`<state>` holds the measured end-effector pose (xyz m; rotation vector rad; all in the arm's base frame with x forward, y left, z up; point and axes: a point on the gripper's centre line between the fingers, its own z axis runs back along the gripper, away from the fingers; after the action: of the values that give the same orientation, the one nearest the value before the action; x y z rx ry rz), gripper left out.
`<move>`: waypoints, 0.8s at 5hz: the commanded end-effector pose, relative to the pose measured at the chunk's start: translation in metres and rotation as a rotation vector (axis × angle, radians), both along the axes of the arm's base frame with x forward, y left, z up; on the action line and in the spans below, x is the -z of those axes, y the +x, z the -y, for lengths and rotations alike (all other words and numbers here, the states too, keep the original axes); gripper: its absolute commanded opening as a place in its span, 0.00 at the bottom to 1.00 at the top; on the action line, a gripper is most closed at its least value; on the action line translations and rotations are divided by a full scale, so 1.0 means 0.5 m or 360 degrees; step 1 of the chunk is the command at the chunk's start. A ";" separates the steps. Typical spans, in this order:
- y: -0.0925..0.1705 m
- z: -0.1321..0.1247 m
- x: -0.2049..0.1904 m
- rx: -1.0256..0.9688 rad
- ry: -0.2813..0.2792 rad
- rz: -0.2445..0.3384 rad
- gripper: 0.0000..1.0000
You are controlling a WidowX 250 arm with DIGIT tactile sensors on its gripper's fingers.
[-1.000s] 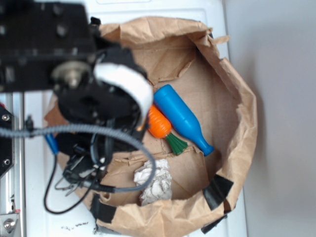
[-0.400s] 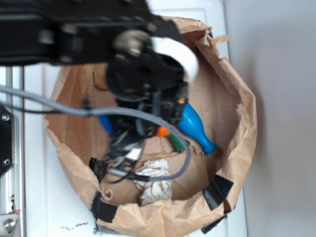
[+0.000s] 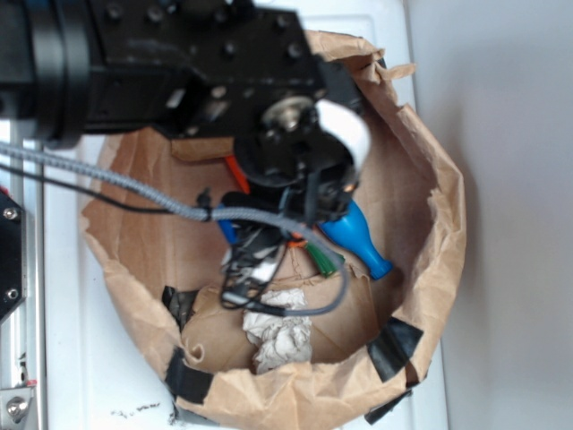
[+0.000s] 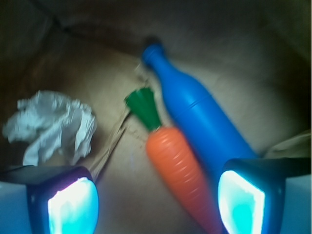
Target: Grab the carrot.
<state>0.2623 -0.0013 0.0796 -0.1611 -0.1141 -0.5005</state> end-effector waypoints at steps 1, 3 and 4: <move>-0.061 0.021 0.012 0.0126 0.0035 0.0076 1.00; -0.067 0.026 0.039 0.0095 0.0090 0.0092 1.00; -0.058 0.026 0.046 0.0073 0.0108 0.0110 1.00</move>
<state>0.2275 -0.0112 0.0496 -0.0909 -0.1287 -0.5333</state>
